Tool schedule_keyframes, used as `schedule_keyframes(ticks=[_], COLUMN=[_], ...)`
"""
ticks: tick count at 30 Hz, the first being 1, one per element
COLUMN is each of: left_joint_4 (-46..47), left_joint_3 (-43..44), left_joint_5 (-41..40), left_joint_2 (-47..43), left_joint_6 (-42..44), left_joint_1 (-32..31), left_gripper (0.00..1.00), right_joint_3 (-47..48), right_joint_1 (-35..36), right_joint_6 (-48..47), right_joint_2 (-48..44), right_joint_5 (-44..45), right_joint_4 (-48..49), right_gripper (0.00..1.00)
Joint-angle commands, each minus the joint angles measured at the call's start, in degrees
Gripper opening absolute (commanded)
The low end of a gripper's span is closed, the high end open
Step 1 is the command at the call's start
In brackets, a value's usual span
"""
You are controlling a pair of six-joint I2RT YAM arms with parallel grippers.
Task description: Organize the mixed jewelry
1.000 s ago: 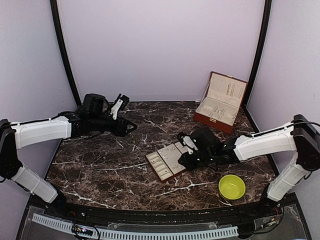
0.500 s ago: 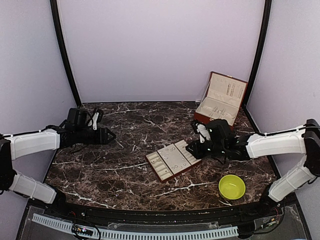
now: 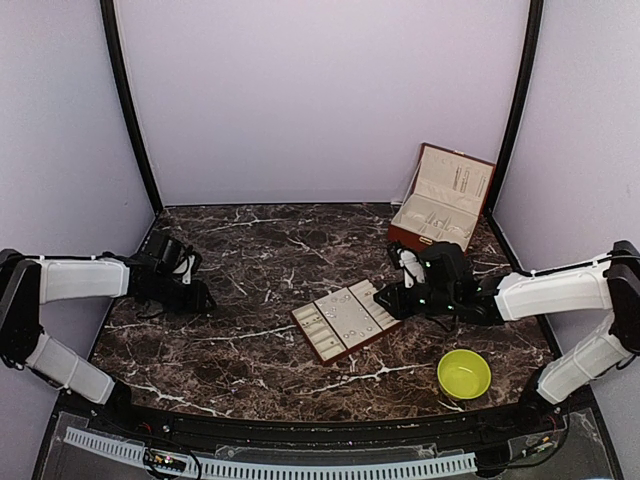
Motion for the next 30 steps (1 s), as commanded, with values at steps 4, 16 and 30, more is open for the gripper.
schedule_keyframes(ticks=[4, 16, 30], left_joint_4=[-3.6, -1.6, -0.1], left_joint_3=[1.8, 3.0, 3.4], left_joint_5=[-0.3, 3.6, 7.7], left_joint_2=[2.8, 6.9, 8.1], left_joint_6=[1.1, 2.0, 3.7], left_joint_1=[0.3, 0.3, 0.2], left_gripper=[0.39, 0.42, 0.43], right_joint_3=[-0.3, -1.0, -1.4], right_joint_1=[-0.5, -0.5, -0.5], right_joint_6=[0.6, 0.9, 1.2], right_joint_2=[0.2, 0.9, 1.0], right_joint_5=[-0.8, -0.7, -0.5], right_joint_4=[3.2, 3.5, 3.8], right_gripper=[0.20, 0.20, 0.20])
